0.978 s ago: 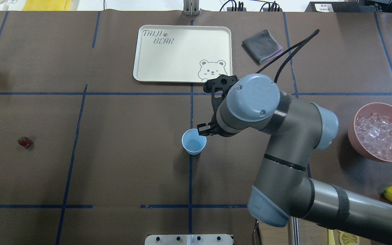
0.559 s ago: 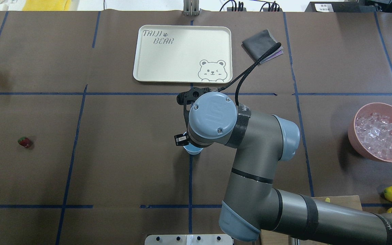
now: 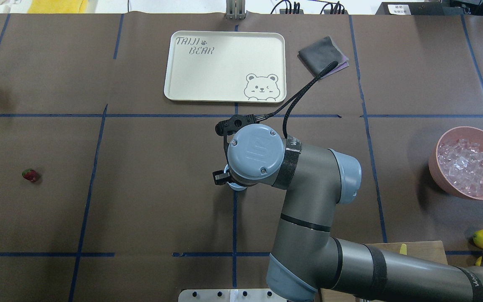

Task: Put ice and strawberries in cup
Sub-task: 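Open the right gripper to drop the ice cube into the cup, then move the right gripper back to the pink bowl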

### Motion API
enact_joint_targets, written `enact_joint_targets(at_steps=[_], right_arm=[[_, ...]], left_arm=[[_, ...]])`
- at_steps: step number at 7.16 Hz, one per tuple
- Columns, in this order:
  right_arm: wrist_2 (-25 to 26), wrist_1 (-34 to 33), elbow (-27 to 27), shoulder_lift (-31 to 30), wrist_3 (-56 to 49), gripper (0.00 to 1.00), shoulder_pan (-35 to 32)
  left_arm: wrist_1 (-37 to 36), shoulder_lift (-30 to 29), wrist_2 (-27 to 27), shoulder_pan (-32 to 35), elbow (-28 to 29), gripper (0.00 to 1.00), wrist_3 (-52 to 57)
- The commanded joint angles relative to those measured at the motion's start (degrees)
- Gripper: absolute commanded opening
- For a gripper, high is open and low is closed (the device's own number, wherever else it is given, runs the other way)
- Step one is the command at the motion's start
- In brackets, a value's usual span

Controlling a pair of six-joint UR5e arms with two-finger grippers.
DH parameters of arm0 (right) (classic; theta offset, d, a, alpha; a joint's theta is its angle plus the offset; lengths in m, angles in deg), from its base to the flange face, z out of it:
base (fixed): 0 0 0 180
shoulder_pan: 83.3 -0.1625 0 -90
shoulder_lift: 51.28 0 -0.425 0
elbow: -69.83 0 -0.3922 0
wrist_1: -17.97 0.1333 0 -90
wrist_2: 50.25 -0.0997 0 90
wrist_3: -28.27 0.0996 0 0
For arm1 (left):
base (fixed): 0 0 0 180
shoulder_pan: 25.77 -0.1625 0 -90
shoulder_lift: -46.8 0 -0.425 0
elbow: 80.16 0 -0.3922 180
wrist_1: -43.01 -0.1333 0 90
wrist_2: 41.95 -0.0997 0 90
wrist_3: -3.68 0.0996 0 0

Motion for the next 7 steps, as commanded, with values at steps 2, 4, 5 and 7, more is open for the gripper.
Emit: enact_joint_targets(at_steps=[2, 4, 5, 7], right_arm=[[-0.37, -0.06, 0.97, 0.06, -0.16, 0.99, -0.65], [-6.04, -0.16, 2.12, -2.82, -3.21, 0.99, -7.12], [-9.04, -0.15, 3.34, -5.1, -9.33, 0.99, -10.99], [-16.41, 0.46, 8.69, -14.74, -23.03, 0.99, -19.77]], left_arm=[[0.0, 0.0, 0.0, -0.03, 0.0, 1.0, 0.01], [0.0, 0.0, 0.0, 0.06, 0.09, 1.0, 0.01], [0.0, 0.0, 0.0, -0.03, 0.09, 1.0, 0.01], [0.0, 0.0, 0.0, -0.03, 0.09, 1.0, 0.01]])
